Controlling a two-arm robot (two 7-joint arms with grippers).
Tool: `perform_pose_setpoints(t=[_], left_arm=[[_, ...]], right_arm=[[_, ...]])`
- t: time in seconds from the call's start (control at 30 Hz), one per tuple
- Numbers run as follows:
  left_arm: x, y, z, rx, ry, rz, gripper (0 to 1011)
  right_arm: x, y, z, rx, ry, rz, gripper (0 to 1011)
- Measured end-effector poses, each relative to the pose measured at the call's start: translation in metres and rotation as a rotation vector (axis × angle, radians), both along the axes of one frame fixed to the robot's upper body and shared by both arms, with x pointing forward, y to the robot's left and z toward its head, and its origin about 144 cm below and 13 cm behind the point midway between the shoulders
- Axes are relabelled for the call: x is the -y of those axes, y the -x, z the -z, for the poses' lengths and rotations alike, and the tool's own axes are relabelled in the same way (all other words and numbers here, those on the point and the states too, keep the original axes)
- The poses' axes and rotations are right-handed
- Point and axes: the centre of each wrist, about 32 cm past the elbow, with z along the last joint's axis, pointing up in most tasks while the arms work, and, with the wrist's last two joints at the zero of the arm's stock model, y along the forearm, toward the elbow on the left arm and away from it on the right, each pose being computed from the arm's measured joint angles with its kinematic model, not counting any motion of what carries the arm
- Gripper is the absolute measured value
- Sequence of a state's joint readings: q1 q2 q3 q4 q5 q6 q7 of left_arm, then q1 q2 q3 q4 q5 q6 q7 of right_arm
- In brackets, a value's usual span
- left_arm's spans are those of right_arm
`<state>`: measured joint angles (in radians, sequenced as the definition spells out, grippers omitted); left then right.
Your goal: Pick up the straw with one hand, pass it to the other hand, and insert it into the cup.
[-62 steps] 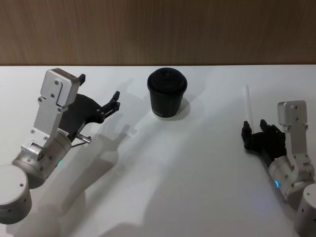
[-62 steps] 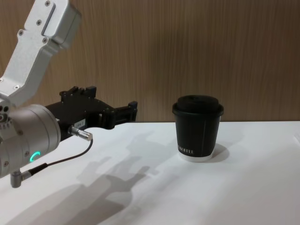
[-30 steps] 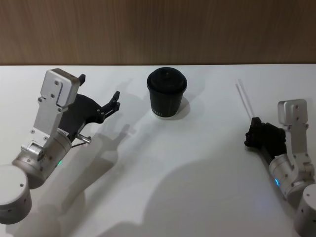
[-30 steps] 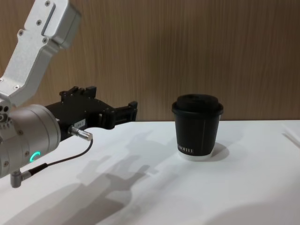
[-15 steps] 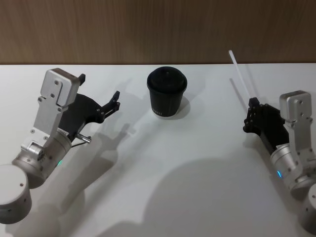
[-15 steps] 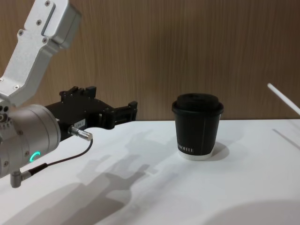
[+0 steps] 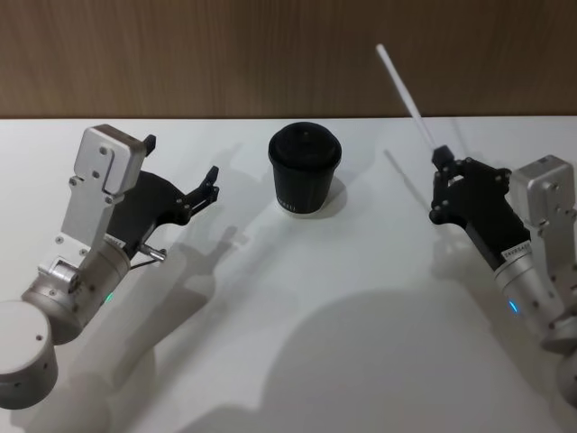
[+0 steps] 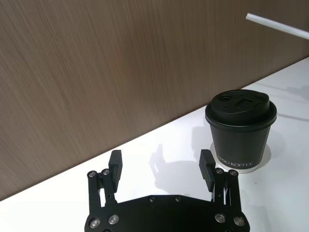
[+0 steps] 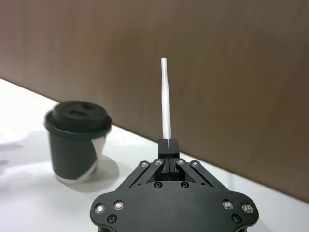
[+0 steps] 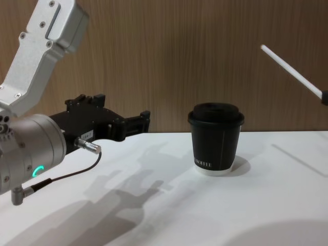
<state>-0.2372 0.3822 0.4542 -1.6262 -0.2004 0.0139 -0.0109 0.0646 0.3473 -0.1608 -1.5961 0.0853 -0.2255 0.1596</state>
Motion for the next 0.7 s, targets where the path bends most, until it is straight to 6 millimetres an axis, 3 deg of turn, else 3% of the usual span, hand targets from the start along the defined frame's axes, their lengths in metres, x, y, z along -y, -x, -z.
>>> perform_pose_setpoints(t=[0.7], left_arm=[[0.0, 0.0, 0.0, 0.0, 0.0, 0.0, 1003]], right_arm=[[0.008, -0.005, -0.026, 0.134, 0.074, -0.342, 5]])
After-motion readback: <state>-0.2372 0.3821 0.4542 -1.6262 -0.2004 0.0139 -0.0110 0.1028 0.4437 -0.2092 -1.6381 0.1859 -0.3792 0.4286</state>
